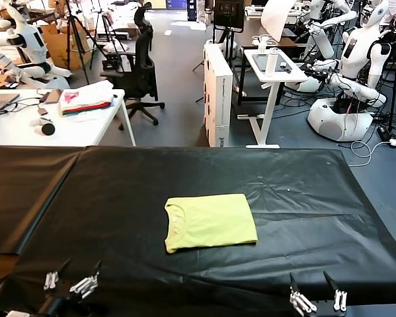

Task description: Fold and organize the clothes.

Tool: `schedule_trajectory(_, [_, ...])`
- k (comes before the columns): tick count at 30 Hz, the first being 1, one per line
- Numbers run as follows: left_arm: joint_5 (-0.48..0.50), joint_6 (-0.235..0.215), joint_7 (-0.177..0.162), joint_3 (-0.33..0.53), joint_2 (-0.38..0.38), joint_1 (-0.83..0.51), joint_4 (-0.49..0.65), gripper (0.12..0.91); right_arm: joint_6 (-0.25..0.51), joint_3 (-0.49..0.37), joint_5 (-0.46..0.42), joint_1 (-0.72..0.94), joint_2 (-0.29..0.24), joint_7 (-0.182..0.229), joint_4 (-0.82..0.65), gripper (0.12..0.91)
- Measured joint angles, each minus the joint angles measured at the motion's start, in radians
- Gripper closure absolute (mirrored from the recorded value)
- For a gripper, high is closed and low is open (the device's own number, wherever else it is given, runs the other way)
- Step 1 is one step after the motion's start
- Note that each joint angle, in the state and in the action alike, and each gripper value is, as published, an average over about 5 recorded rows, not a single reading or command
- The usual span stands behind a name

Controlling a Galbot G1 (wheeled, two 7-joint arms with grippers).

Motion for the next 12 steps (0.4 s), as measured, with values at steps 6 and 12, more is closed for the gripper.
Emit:
schedule_trajectory(6, [0.000,0.022,0.005,-0.004,-0.004,0.000,-0.003,0.123,-0.042,-0.023,-0.010,0.021,0.000,0.007,-0.001,0.118])
schedule_trajectory(12, [0.000,0.027,0.007,-0.013,-0.005,0.005,-0.010,0.123,-0.038,-0.033,-0.010,0.024,-0.002,0.012,-0.003,0.118])
